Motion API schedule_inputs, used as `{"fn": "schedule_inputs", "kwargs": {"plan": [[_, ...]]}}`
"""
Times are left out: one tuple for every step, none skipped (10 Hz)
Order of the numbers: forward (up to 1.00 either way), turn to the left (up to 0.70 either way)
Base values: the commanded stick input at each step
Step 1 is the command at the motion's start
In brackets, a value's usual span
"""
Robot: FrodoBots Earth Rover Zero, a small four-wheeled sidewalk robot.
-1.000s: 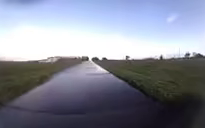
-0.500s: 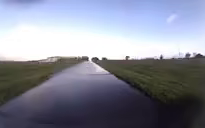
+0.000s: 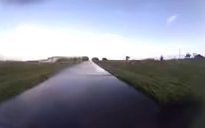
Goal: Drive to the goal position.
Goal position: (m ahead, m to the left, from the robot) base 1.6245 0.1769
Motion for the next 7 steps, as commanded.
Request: {"fn": "schedule_inputs", "kwargs": {"plan": [[0.45,0.27],[0.45,0.27],[0.45,0.27],[0.45,0.27],[0.45,0.27],[0.45,0.27],[0.45,0.18]]}}
